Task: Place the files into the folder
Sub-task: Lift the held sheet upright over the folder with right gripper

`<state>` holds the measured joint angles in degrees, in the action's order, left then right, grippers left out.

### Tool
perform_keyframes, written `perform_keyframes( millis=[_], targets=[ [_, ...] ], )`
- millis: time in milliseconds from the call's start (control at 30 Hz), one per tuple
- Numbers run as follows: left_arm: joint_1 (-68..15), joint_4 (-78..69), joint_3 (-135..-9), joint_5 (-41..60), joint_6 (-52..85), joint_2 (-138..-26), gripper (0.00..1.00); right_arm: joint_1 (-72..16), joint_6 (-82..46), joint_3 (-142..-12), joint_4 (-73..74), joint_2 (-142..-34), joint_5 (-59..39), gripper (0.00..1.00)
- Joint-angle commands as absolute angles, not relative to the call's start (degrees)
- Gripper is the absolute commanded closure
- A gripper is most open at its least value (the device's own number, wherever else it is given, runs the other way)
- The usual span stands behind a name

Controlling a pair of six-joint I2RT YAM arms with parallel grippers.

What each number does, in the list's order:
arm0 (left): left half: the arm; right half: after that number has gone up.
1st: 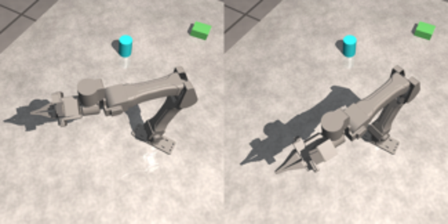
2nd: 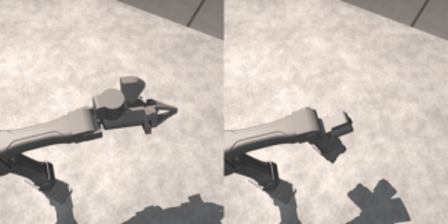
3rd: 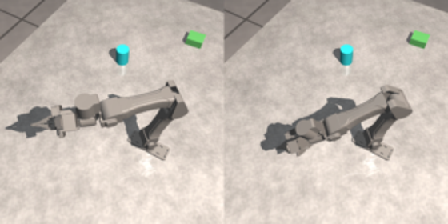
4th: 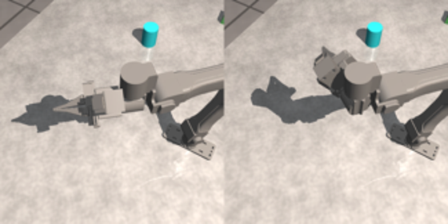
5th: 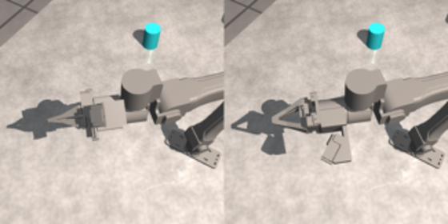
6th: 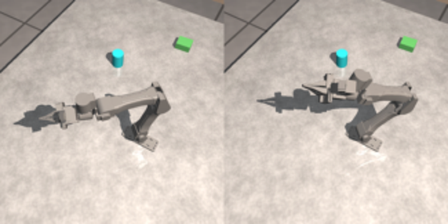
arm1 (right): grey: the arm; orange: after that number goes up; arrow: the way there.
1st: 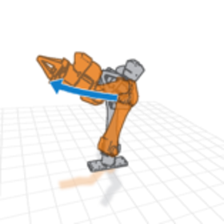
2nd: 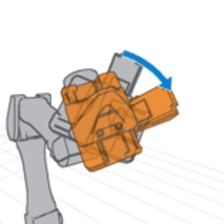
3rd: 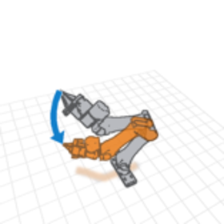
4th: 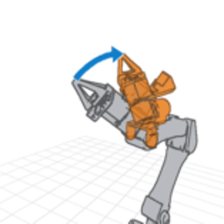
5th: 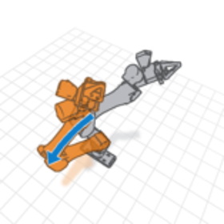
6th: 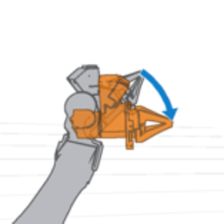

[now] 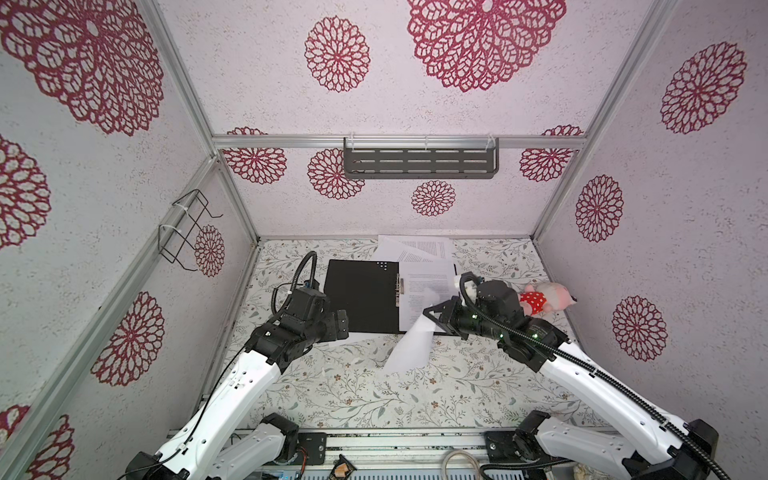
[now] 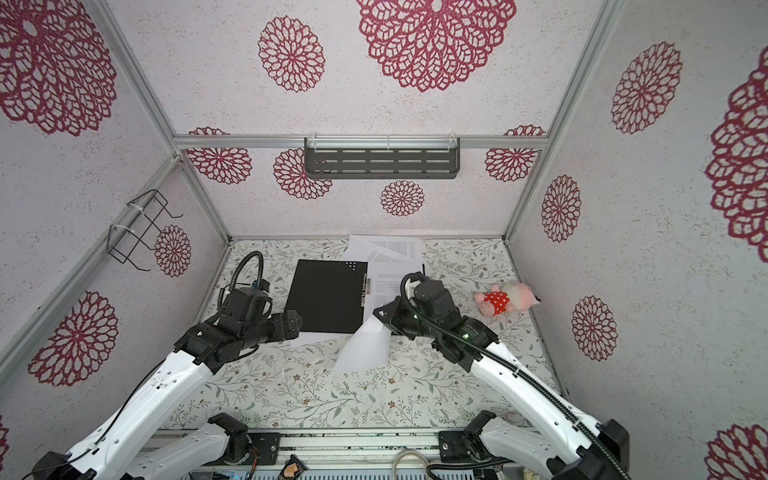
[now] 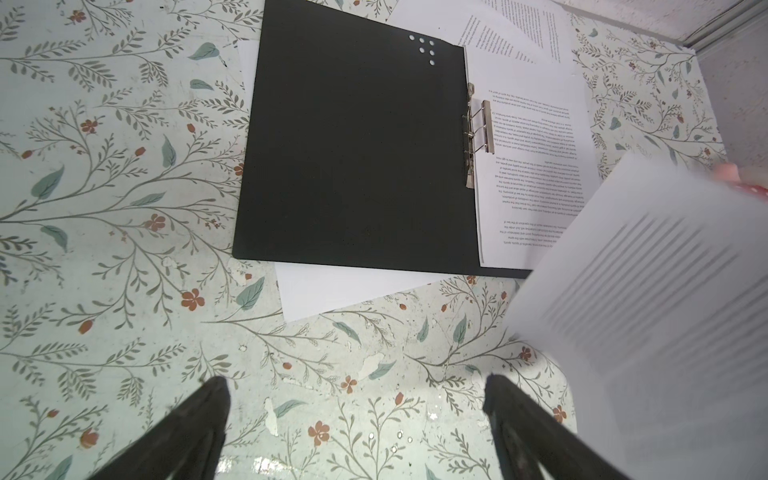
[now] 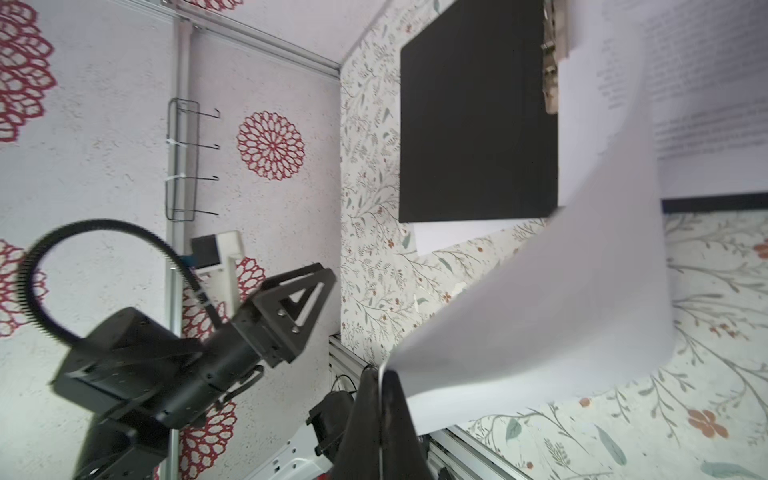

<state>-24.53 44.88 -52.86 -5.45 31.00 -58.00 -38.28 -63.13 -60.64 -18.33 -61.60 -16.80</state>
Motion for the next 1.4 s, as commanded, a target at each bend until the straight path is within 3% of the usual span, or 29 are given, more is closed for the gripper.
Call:
perform_keyframes(
  millis=[0,367,700,900,1233,1367],
  targets=[
    [-23.6,43.9,-54.7,-5.1,28.5,-59.1,0.02,-32.1,-57.3,-68.3,-20.4,-65.8,-19.7,1.00],
    [-22.8,37.2,-58.0,0.1,26.5,-64.1,0.01,-15.5,-46.5,-93.2,-22.5,-88.7,-35.7,1.00],
    [-22.7,31.9,-61.9,3.1,24.5,-71.0,0.01,-12.9,-40.7,-112.7,-29.2,-102.2,-42.4,1.00],
    [-21.7,31.5,-61.4,3.5,22.9,-74.1,0.01,-12.5,-36.3,-105.2,-29.4,-98.6,-42.3,1.00],
    [-21.1,29.8,-57.7,5.5,22.5,-75.0,0.01,-7.0,-29.8,-74.8,-23.4,-92.9,-36.1,1.00],
    [-21.1,28.4,-57.4,7.5,22.3,-75.2,0.01,-6.4,-28.8,-69.8,-21.9,-94.3,-31.9,1.00]
  ],
)
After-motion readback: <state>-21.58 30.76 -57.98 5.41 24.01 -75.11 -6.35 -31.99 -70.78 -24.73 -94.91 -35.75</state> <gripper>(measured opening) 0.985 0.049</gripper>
